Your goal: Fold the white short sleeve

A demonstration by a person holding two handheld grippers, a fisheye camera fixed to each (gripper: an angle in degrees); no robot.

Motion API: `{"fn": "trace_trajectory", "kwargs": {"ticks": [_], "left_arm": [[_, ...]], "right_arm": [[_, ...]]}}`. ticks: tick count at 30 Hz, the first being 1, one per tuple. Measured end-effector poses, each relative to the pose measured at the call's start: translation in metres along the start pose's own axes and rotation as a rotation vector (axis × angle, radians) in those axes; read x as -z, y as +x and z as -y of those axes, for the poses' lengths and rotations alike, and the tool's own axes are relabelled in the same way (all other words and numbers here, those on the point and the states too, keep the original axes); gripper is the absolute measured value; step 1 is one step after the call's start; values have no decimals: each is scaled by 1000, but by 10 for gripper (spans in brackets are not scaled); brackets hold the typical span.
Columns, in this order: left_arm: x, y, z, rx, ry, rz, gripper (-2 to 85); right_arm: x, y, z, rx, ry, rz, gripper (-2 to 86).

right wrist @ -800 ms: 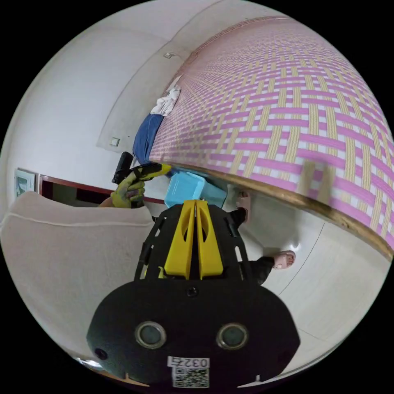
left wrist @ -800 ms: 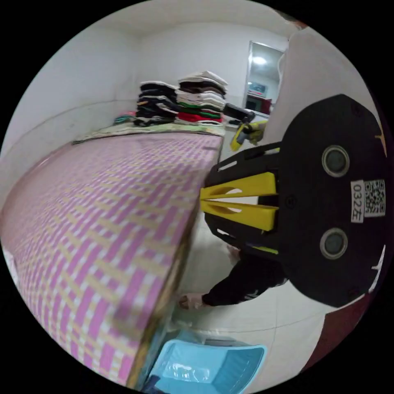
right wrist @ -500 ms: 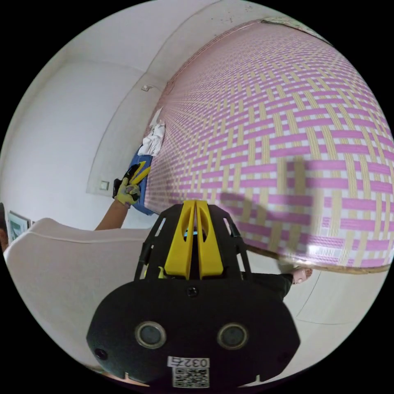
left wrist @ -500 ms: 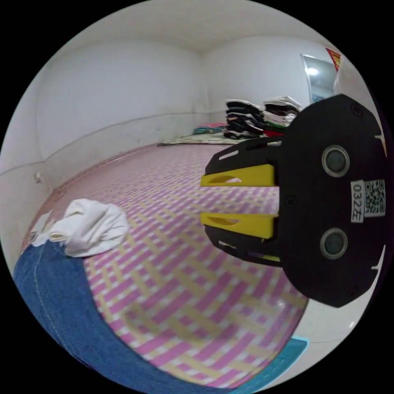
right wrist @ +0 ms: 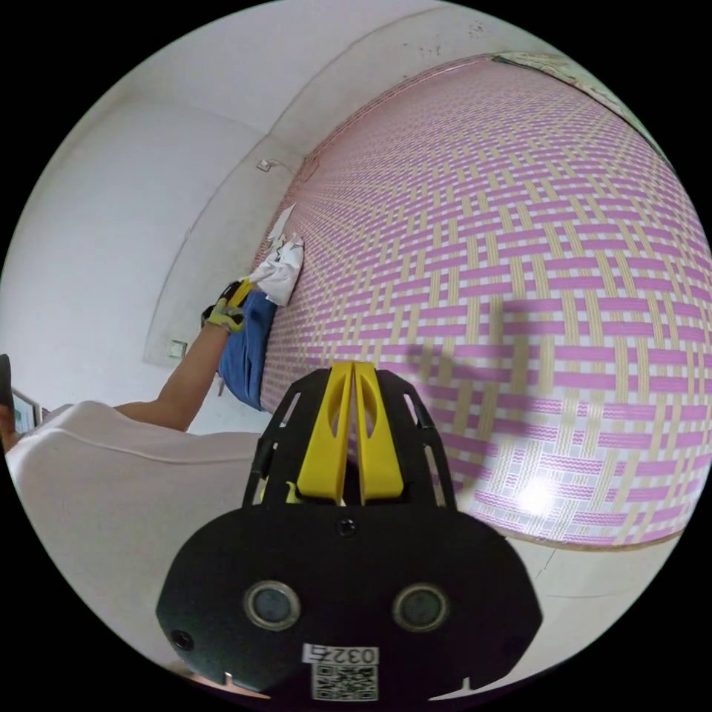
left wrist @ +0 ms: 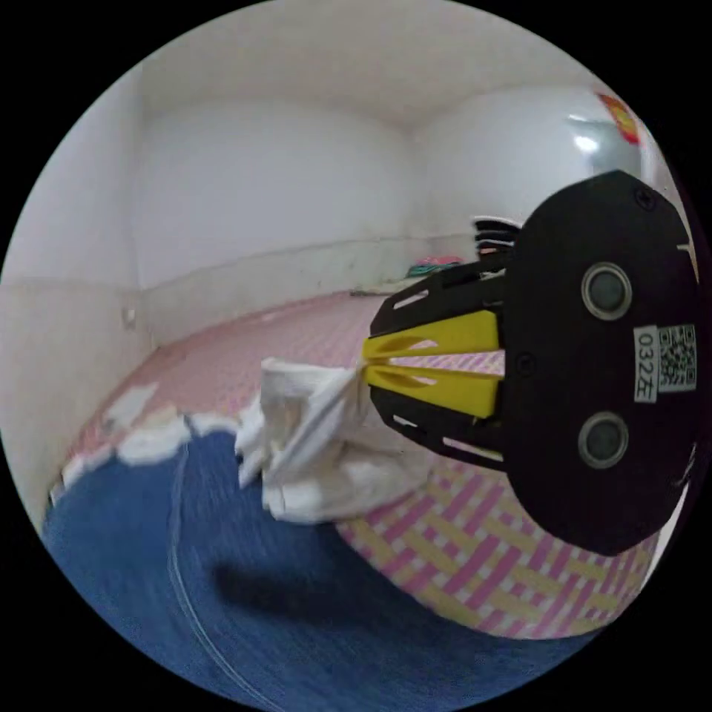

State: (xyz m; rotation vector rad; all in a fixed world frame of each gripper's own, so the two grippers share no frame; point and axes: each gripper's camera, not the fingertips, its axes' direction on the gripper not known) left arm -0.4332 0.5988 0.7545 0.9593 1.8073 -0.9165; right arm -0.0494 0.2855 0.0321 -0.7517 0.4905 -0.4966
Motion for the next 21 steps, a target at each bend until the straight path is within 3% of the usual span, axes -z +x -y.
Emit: {"fn": "trace_trajectory", "kwargs": {"ticks": [2,5,6,8,11,15,21], "left_arm": [[-17,59,-31,-369,-96,-125,-11],[-37,116,-117,-754,-236,-150,-10],[-43,119,-134,-785,-278,-188,-10],[-87,100,-190,-750,-544,-252,-10],[-150,31,-245,-544,-888,-17,-11],[-144,-10,-272,-410,-881,-128,-11],[-127,-23,-266,-443,-795,-66,-13]], "right_arm": [[7,5,7,7,20,23,-10],[18,15,18,14,36,50,-10],[21,16,20,15,42,58,-10],[31,23,30,32,61,77,-10],[38,34,41,33,54,97,-10],[48,42,49,63,29,120,-10],[56,74,52,15,7,94,-9]]}}
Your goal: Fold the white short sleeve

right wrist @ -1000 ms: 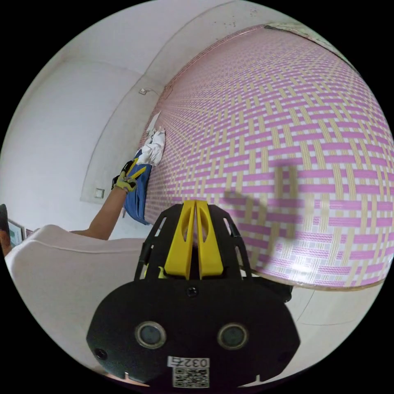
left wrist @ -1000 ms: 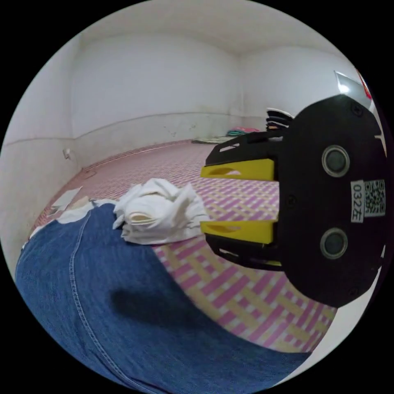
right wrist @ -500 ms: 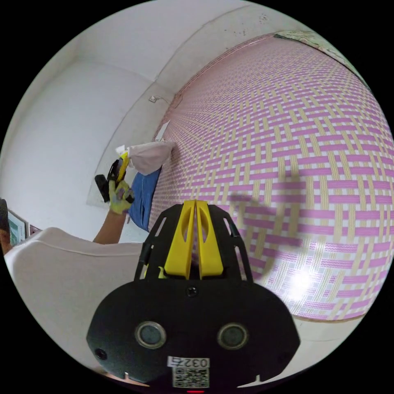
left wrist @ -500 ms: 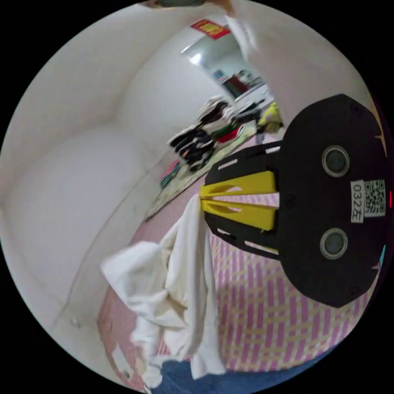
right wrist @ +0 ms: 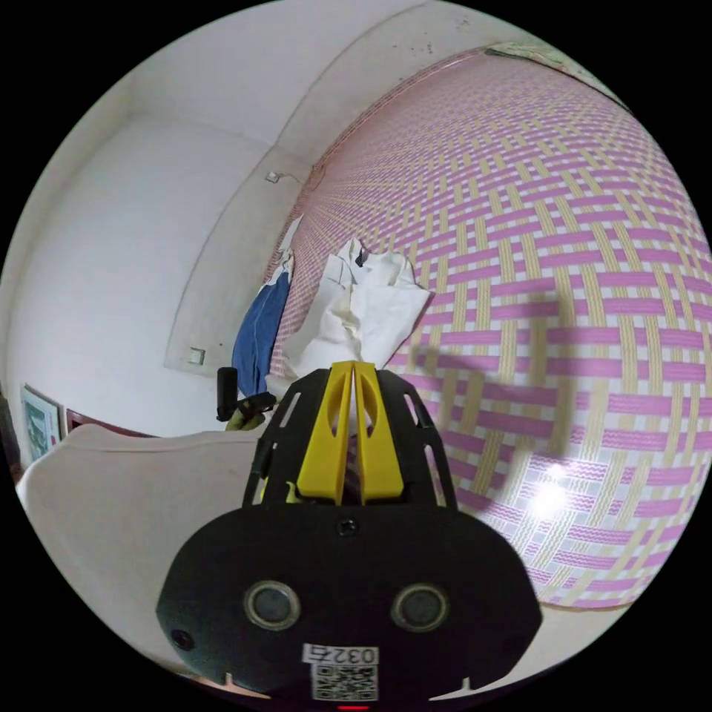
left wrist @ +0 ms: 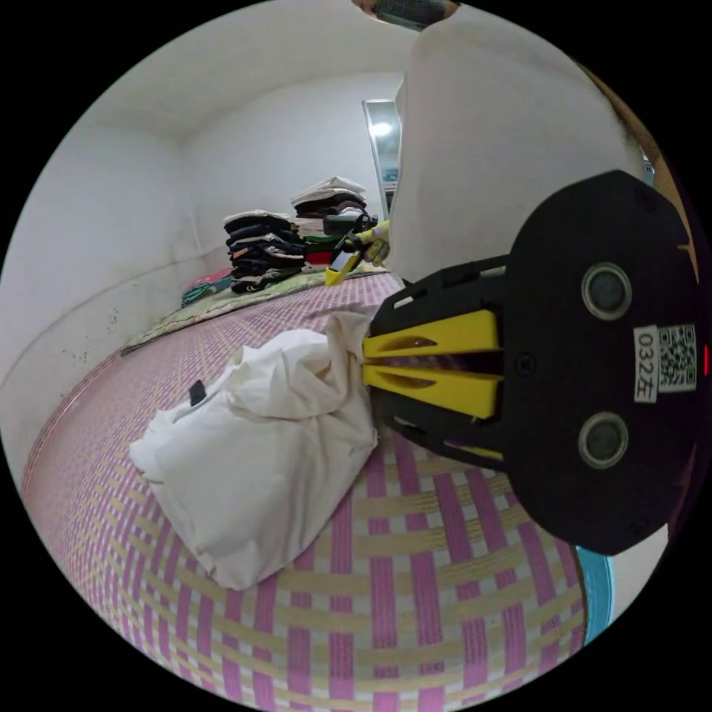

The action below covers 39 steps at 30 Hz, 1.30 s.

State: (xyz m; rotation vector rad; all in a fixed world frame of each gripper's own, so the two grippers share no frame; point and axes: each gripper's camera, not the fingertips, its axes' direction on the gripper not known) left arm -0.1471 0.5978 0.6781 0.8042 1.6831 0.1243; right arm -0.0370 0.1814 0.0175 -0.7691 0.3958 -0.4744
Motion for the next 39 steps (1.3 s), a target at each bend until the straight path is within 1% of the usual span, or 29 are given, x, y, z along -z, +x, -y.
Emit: {"fn": "trace_trajectory", "kwargs": {"ticks": [6,9,10,12,13,14,15,17,18,19,21,22,23,24,26,27,28,29,30,31,32,33,35,36,38,39], "left_arm": [[15,0,15,-47,87,11,-10],[19,9,18,-118,147,-14,-9],[24,13,18,-147,197,-16,-9],[28,14,20,-152,248,-23,-9],[28,10,23,-115,252,12,-9],[25,2,29,-38,222,83,-9],[23,-2,32,-4,205,111,-9],[14,-16,41,73,150,139,-9],[11,-20,43,99,134,145,-9],[5,-28,47,168,99,173,-10],[-4,-35,51,216,57,194,-9],[-11,-37,54,233,22,204,-9],[-17,-34,56,224,4,206,-9],[-20,-32,57,206,2,198,-9],[-31,-17,63,121,-12,149,-9],[-33,-14,64,104,-13,144,-9],[-36,-7,67,77,-7,141,-9],[-39,-2,69,57,4,126,-9],[-39,0,70,50,10,114,-9],[-40,3,73,44,24,92,-9],[-41,6,76,32,40,70,-9],[-41,7,78,25,45,62,-9],[-42,16,85,2,53,54,-9],[-42,18,88,-4,53,55,-9],[-45,26,97,-20,38,57,-10],[-46,27,100,-18,32,59,-10]], "right_arm": [[0,19,14,-40,-70,24,-2],[-15,26,26,-49,-169,69,27],[-26,26,31,-37,-234,79,47],[-43,22,38,-6,-317,71,64],[-55,19,43,12,-373,50,76],[-68,16,47,24,-427,36,81],[-74,14,48,31,-452,34,81],[-94,8,50,67,-536,3,54],[-97,5,50,80,-554,-4,41],[-99,0,50,113,-567,-2,13],[-89,-5,51,138,-522,-37,3],[-73,-6,55,136,-441,-84,-1],[-49,-7,60,126,-326,-87,-3],[-36,-8,62,121,-262,-82,-4],[25,-19,64,116,38,-148,-6],[39,-24,62,126,107,-166,-6],[67,-35,57,159,235,-177,-7],[90,-46,49,214,345,-139,-7],[100,-51,46,257,385,-97,-7],[115,-62,40,355,417,11,-7],[122,-73,38,453,388,132,-7],[122,-78,37,499,354,196,-7],[114,-103,32,689,151,429,-6],[109,-111,29,727,92,459,-5],[74,-137,15,810,-228,468,-3],[64,-140,11,812,-312,445,-2]]}}
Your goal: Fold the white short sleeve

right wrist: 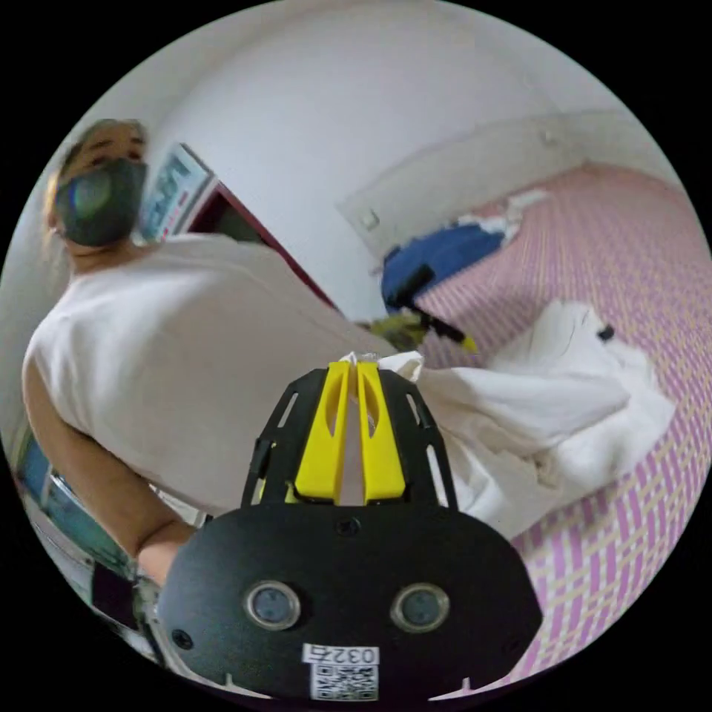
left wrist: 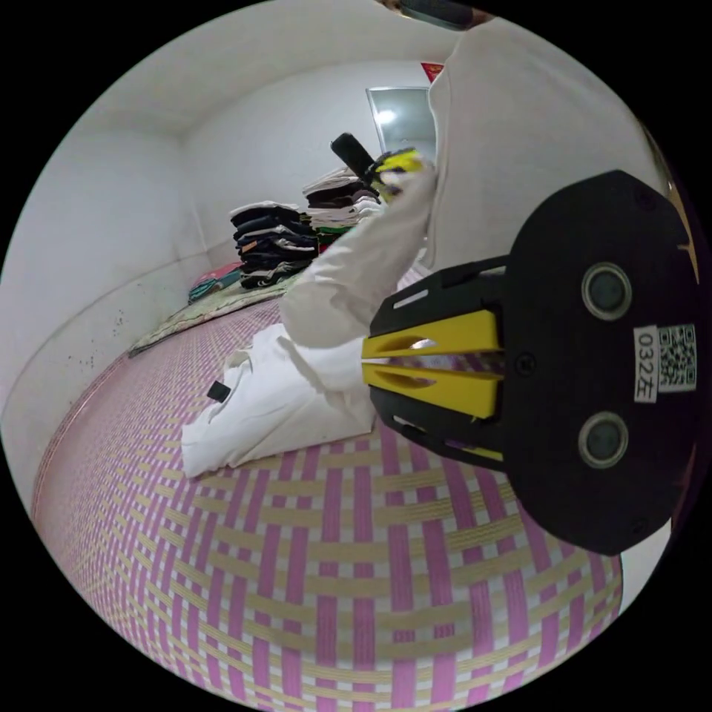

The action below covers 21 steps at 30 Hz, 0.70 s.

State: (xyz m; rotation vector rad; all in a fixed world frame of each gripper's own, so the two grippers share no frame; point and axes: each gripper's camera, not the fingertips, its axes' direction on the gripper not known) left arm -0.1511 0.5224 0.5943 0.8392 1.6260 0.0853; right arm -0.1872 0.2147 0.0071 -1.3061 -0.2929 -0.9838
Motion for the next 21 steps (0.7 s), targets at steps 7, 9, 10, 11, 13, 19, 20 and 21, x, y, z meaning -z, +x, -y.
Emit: {"fn": "trace_trajectory", "kwargs": {"ticks": [7,9,10,11,13,19,20,21], "left_arm": [[-21,27,26,-19,-85,15,-4],[-32,38,36,-31,-128,29,11],[-40,47,44,-44,-157,32,26],[-49,57,55,-60,-181,34,43],[-65,76,73,-80,-211,21,62],[-138,163,135,-226,-292,254,117],[-152,176,143,-238,-289,323,120],[-160,181,147,-238,-300,334,117]], "right_arm": [[-28,60,-81,-660,-187,-198,45],[-19,60,-100,-743,-95,-214,50],[-14,61,-112,-805,-27,-199,52],[-10,59,-123,-850,40,-228,54],[-7,54,-133,-897,107,-300,59],[-42,65,-143,-1053,106,-417,101],[-51,68,-140,-1056,104,-438,104],[-54,69,-138,-1051,114,-447,103]]}}
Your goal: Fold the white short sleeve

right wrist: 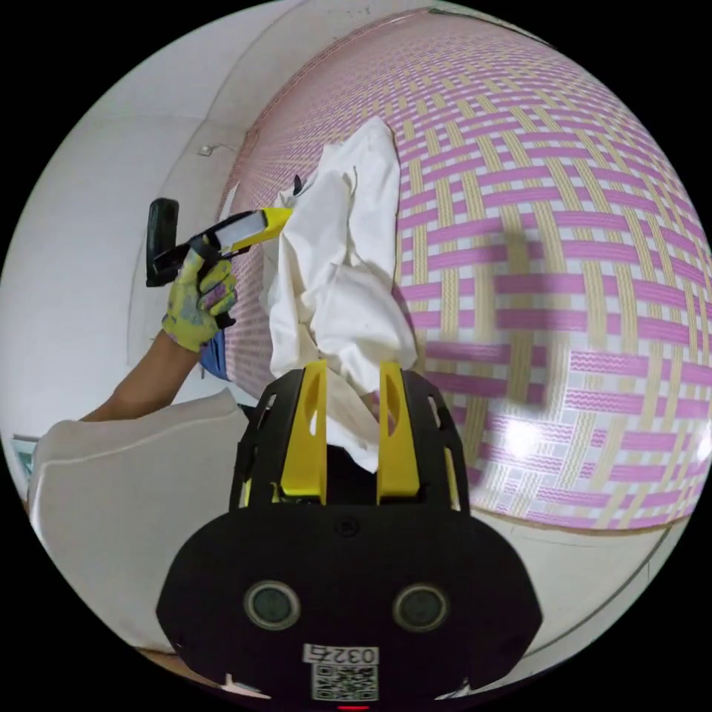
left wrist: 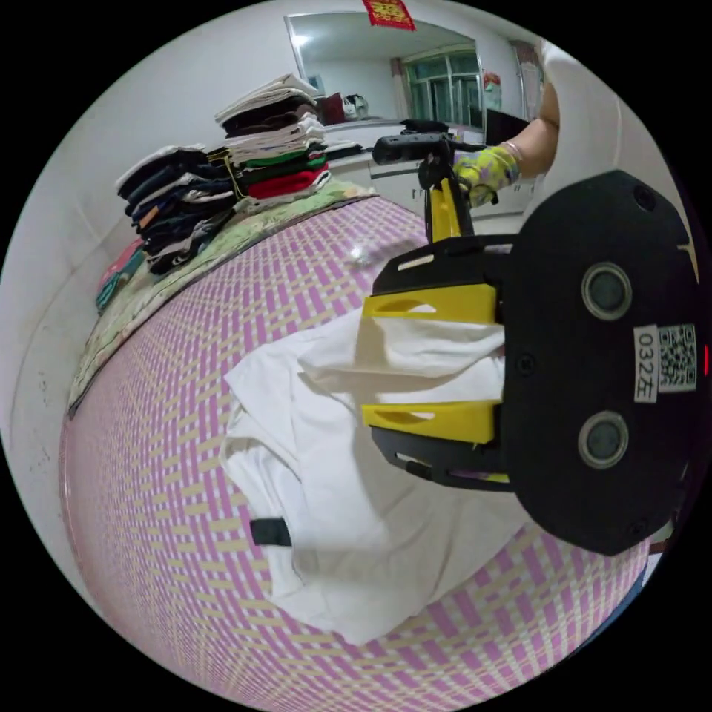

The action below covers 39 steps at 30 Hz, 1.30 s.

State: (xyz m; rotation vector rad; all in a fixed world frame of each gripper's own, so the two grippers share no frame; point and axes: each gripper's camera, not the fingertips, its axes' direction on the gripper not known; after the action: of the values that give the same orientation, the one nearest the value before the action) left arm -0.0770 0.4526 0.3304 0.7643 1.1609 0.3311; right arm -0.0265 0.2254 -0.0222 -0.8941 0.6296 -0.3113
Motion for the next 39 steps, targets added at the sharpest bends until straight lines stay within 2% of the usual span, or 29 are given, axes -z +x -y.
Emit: {"fn": "trace_trajectory", "kwargs": {"ticks": [1,2,4,6,9,11,13,15,16,18,19,20,25,29,33,39], "left_arm": [[-10,10,14,-9,-45,-23,112],[-20,20,25,-38,-99,-62,71],[-24,30,37,-52,-146,-70,22],[-14,34,47,-41,-150,-91,2],[37,36,49,-89,-27,-329,-6],[94,32,25,-176,141,-544,-8],[134,24,-9,-260,271,-622,-8],[160,7,-51,-265,361,-610,-8],[163,-14,-80,-181,378,-580,-7],[149,-55,-124,105,322,-465,-5],[133,-80,-157,336,242,-379,-3],[120,-92,-186,461,196,-362,7],[113,-55,-236,547,256,-283,22],[117,-14,-224,586,374,-278,49],[121,17,-210,626,417,-281,58],[134,83,-212,637,397,-38,56]], "right_arm": [[-7,-5,3,-2,23,-12,98],[-13,-11,7,7,38,-33,90],[-20,-17,16,26,50,-71,6],[-19,-22,26,36,62,-115,-4],[14,-34,31,64,183,-156,-9],[48,-38,25,70,300,-155,-10],[71,-36,17,49,386,-166,-10],[86,-31,10,35,436,-150,-10],[88,-28,10,44,439,-104,-10],[83,-28,12,61,420,-47,-9],[73,-30,17,69,386,-44,-9],[61,-34,24,80,338,-50,-8],[5,-55,58,122,142,-18,25],[-31,-73,87,158,-20,-29,59],[-38,-82,98,178,-82,-38,61],[-42,-85,93,227,-142,-117,66]]}}
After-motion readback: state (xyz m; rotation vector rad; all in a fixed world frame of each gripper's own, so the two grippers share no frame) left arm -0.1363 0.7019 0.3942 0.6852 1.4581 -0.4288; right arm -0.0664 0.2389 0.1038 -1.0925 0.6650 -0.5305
